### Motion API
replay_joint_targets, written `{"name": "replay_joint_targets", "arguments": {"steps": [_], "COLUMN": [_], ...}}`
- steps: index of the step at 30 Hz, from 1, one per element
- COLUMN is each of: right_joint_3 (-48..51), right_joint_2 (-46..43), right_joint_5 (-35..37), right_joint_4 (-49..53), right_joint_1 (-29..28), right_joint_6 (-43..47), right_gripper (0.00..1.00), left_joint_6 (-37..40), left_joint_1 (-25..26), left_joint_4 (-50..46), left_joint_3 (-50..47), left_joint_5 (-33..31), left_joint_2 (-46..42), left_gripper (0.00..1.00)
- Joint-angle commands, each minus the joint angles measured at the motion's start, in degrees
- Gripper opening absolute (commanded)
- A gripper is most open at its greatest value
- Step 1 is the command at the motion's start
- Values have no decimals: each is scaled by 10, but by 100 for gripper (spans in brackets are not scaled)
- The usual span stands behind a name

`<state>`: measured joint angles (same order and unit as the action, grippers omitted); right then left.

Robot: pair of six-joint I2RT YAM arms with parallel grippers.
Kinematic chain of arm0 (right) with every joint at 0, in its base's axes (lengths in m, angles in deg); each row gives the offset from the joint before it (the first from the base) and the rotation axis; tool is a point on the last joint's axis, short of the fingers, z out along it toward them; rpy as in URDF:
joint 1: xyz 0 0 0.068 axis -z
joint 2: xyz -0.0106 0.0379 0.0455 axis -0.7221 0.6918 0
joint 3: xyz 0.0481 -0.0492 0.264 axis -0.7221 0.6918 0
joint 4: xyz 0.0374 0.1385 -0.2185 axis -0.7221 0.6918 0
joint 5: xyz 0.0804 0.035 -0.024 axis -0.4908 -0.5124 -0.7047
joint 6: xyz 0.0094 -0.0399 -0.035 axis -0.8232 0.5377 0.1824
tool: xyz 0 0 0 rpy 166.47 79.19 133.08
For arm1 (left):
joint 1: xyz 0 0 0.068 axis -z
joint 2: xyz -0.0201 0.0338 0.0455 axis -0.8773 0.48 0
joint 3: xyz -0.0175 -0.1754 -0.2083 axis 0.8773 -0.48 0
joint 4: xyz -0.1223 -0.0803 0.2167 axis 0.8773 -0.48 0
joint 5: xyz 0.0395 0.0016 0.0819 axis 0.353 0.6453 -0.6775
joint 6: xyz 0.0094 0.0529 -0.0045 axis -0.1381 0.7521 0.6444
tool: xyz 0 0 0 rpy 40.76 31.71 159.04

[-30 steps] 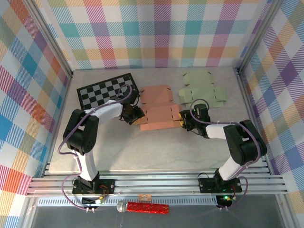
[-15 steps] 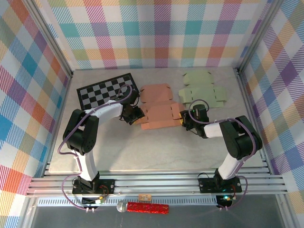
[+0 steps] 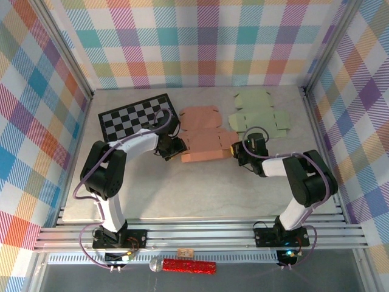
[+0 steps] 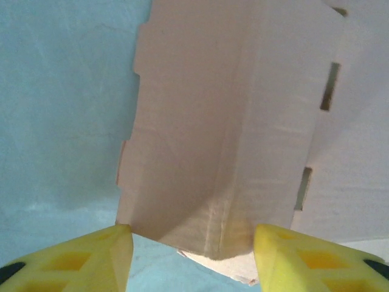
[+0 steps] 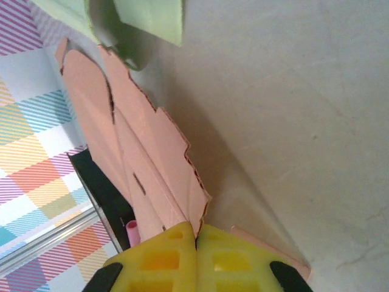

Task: Fold the paper box

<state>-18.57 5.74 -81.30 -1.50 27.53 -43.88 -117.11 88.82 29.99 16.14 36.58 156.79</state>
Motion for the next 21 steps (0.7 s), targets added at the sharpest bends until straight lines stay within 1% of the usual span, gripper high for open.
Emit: {"name": "replay_joint_targets", "arguments": {"steps": [1,6,7,8,10,12,13,15,17,20,21], "right_joint_3": [-10,-41,-47,-57,-80,-103,-115,-139,-162,-197,-209], "right_joint_2": [-46,-105,-117,-128,-142,-145,-143,-140,-137,-135,-134], "right_joint_5": [9,0,0,0,-6,-18,-26,-38,-47,-51,-55], "right_joint_4": [60,178,200,228,277,309,327,357,383,427,441], "right_joint_1": [-1,-1,-1,-1,-1,-2,-2,-2,-2,-1,1], "right_joint_6": [-1,-18,-22,-27,-30,-33,-35,-31,-24,-10,-5], "right_gripper": [0,0,0,0,0,0,0,0,0,0,0], "left_joint_6": [-2,-59,-60,-55,-24,36,79,170,264,379,406], "left_joint_1": [16,22,26,32,49,74,95,141,193,242,249], "left_joint_4": [-37,-38,-40,-50,-71,-83,-94,-113,-124,-85,-66], "left_joint_3": [-12,-47,-46,-40,-25,-6,4,18,14,-30,-46], "left_joint_5": [-27,-16,-17,-25,-49,-70,-90,-140,-219,-297,-308], "left_joint_2": [-72,-153,-166,-179,-197,-207,-209,-210,-216,-240,-249], "left_gripper": [59,68,69,74,75,73,72,71,71,74,77]}}
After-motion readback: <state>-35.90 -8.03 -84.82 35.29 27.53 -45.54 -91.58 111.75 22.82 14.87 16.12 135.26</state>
